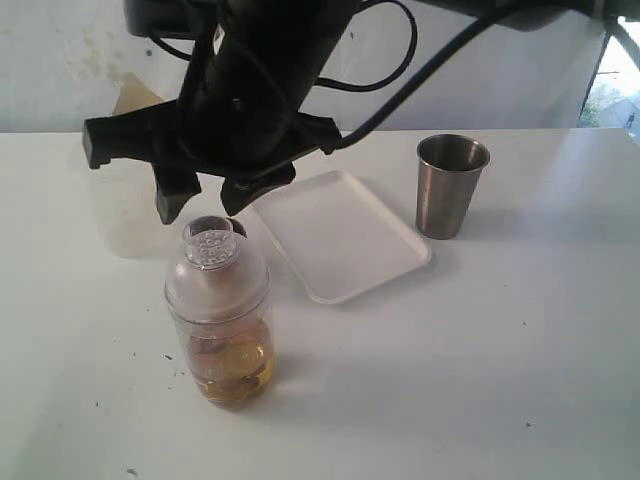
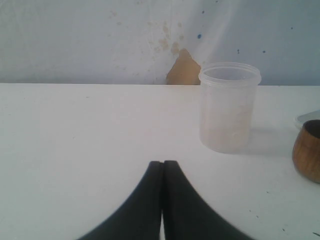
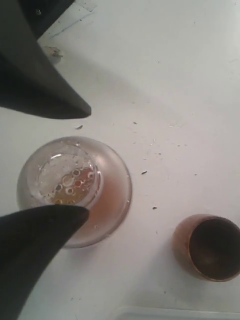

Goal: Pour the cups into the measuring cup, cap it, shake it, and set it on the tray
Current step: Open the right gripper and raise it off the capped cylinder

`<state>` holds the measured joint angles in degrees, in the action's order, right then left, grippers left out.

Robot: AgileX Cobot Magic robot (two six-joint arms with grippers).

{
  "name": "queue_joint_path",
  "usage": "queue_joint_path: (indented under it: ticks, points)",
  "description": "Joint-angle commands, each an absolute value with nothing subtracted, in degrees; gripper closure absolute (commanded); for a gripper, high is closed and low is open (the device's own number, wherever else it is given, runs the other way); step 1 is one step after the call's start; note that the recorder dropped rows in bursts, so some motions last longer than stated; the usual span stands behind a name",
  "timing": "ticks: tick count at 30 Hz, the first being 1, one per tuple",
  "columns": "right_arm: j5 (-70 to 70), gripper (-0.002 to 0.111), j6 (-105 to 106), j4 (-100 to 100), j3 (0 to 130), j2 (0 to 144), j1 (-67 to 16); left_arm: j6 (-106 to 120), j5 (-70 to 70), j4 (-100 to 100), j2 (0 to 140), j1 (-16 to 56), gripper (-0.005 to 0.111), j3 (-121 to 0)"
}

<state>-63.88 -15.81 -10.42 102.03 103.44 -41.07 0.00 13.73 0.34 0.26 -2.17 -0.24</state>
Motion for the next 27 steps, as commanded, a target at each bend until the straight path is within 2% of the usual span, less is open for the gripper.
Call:
queue_joint_path:
  ticks: [1,3,5,6,27]
  points:
    - [-62.39,0.063,-13.69,-10.09,102.23,102.54,-41.10,0.00,13.27,0.44,0.00,-2.14,0.107,0.00]
    - [-62.39,0.076,-13.69,-10.09,102.23,102.31,-41.10,0.00,13.27,0.44,0.00,-2.14,0.107,0.00]
    - [-62.39,0.102,-11.58,-10.09,102.11,102.31,-41.10,0.00,13.27,0.44,0.00,-2.14,0.107,0.00]
    - [-62.39,0.108,-10.81,-10.09,102.11,102.43,-41.10,0.00,13.27,0.44,0.00,-2.14,0.107,0.00]
    - [-64.36,0.108,-10.66,-9.84,100.43,105.84,-41.81,0.00,13.27,0.44,0.00,-2.14,0.107,0.00]
